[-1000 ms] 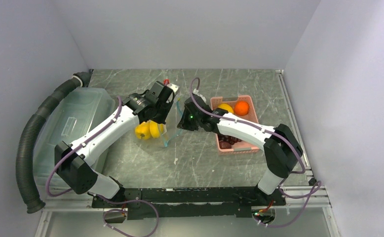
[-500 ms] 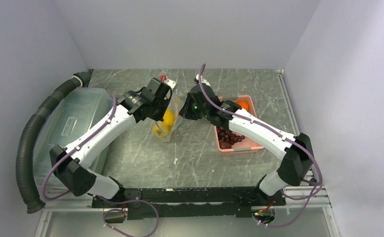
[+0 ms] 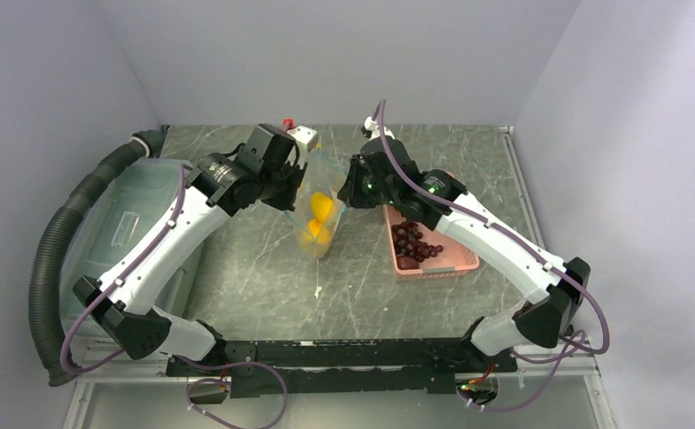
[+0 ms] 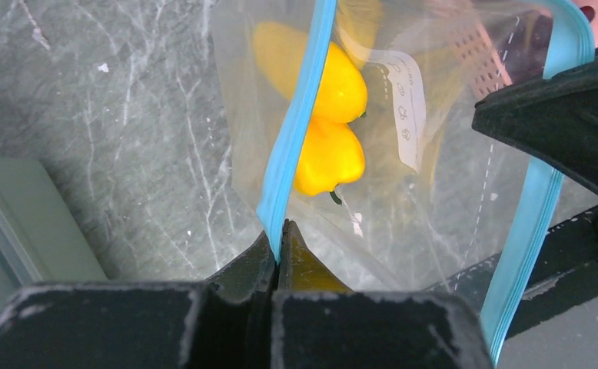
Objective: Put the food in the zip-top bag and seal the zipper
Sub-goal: Adjust the zipper food storage bag at the center of the board.
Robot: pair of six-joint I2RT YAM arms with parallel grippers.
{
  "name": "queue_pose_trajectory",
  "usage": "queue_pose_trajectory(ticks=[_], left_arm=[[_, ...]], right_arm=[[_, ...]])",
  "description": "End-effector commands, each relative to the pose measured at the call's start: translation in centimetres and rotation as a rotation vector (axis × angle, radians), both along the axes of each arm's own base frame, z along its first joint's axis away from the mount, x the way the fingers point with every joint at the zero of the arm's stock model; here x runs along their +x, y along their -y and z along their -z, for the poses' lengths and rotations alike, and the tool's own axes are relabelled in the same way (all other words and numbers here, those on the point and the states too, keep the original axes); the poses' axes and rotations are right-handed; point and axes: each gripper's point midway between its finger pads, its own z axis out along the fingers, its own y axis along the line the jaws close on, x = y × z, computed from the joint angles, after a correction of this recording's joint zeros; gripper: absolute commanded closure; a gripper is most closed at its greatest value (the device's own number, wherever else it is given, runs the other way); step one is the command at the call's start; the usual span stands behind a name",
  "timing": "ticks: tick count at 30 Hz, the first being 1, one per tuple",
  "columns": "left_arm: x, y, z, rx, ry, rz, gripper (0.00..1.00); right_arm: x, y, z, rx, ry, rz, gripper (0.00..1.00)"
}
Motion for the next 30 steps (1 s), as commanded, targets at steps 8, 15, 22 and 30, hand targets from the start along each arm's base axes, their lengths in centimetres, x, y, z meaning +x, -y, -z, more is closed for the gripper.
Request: queue_pose_trajectory(ticks=[8, 15, 22, 30], left_arm=[[-0.5, 1.7, 7.3, -0.01, -0.155, -0.02, 1.0], [-0.6, 1.3, 12.1, 0.047, -0.232, -0.081, 1.0], [1.0, 1.2, 5.5, -0.006, -0.082, -0.078, 1.0], [1.7, -1.2, -0.6, 0.041, 0.077, -0.097, 0.99]], right_arm=[[-0.1, -0.2, 8.5, -0.098, -0.123, 0.0, 1.0], [0.0, -0.1, 11.9, -0.153, -0.174, 0.008, 1.0], [0.8, 0.8, 5.4, -0.099, -0.046, 0.039, 1.0], [0.4, 1.1, 0.8, -0.007, 0.028, 0.042, 1.0]])
